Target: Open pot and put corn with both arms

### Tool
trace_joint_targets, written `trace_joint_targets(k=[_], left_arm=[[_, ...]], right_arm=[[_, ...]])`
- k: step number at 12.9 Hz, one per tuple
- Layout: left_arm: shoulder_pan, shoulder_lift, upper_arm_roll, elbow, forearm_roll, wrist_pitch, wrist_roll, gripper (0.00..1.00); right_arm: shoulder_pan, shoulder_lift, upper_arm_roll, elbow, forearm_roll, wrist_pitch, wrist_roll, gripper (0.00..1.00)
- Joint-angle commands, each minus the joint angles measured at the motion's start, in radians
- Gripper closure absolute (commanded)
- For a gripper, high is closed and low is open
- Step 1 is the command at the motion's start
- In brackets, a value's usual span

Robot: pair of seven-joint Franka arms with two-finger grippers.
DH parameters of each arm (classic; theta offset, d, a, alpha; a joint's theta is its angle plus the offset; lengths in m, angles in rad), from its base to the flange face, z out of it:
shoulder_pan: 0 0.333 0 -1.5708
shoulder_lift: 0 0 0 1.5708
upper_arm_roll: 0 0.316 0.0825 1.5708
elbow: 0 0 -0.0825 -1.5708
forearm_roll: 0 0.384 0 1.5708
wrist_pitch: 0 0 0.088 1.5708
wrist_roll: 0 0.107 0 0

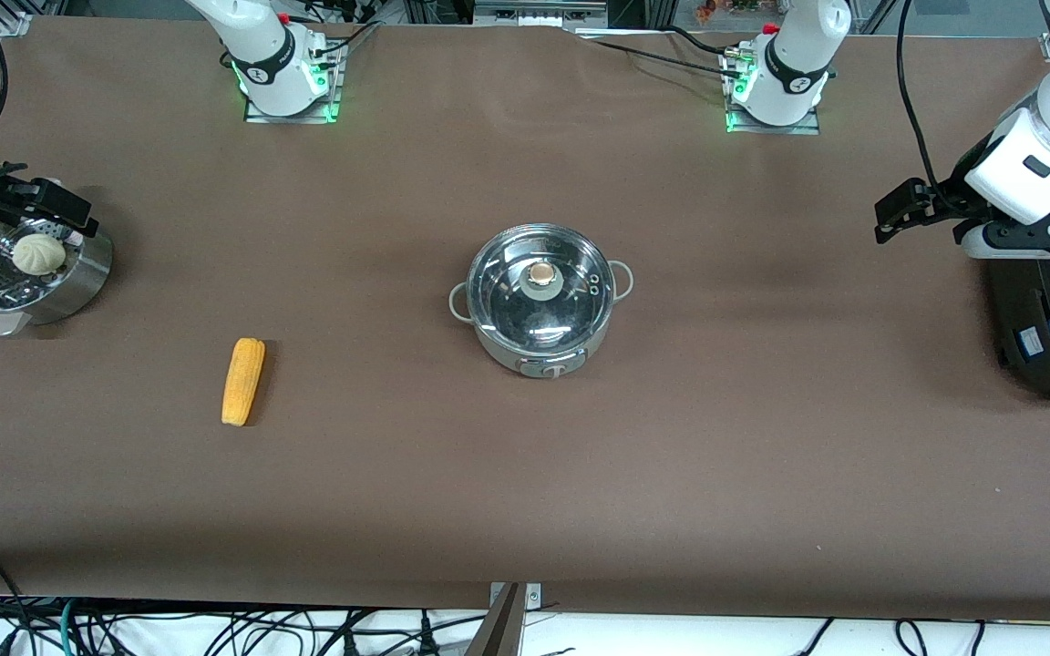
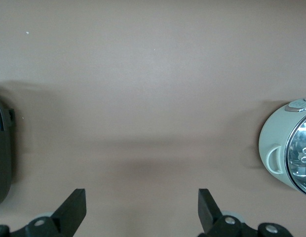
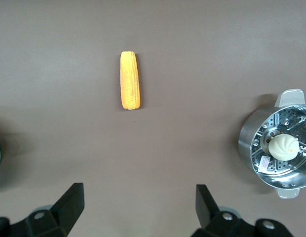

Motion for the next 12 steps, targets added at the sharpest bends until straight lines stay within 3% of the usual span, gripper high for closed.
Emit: trace_joint_targets(k=[1,8,10,12], left_arm=[[0.003,-0.008,-0.005,0.003,0.010,-0.014,-0.003,0.00],[-0.010,0.027,-0.003,0.023,0.006,-0.014,0.008,0.00],[-0.044,0.081,-0.007,0.027,-0.002,-0.017,0.011,0.00],[-0.143,0.090,-0.008,0.032,-0.007,-0.012,-0.003,0.00]], right_arm=[[-0.006,0.010,0.007,0.028,-0.002,-0.014,-0.006,0.00],[-0.006,0.010,0.007,0.028,-0.002,-0.014,-0.006,0.00],[-0.006,0.010,0.007,0.027,-0.002,-0.014,-0.006,0.00],[-0.007,0.010,0.007,0.028,-0.002,-0.014,-0.006,0.00]])
